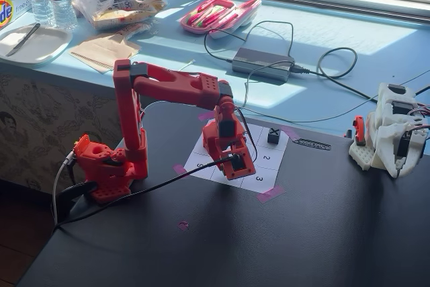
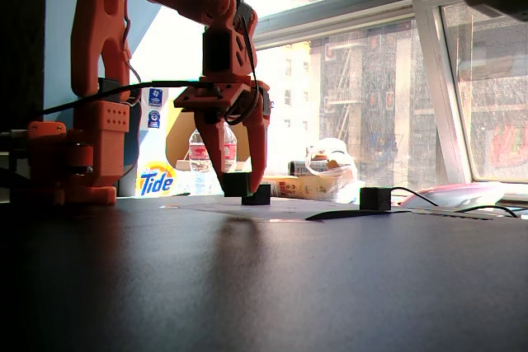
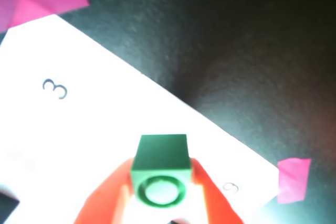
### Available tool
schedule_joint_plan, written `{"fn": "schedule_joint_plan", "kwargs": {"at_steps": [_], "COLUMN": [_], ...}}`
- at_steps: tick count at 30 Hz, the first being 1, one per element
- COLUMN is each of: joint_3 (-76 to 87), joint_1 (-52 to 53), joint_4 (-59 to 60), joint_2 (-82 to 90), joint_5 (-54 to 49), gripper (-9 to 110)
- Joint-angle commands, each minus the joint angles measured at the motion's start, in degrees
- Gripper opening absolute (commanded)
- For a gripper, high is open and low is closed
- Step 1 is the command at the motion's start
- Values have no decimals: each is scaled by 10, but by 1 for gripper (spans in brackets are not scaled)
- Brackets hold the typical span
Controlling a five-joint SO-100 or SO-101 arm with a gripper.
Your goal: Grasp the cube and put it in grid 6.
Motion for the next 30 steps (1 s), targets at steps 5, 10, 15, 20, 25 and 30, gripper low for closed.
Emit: {"fn": "schedule_joint_plan", "kwargs": {"at_steps": [5, 10, 15, 20, 25, 30], "joint_3": [1, -11, -36, 29, 295, 463], "joint_1": [-2, 0, 47, 159, 218, 214], "joint_4": [-12, -16, 27, 16, -47, 26], "joint_2": [8, 33, 194, 433, 673, 856], "joint_5": [-11, -18, -18, -12, -38, -51], "gripper": [31, 35, 35, 35, 23, 15]}}
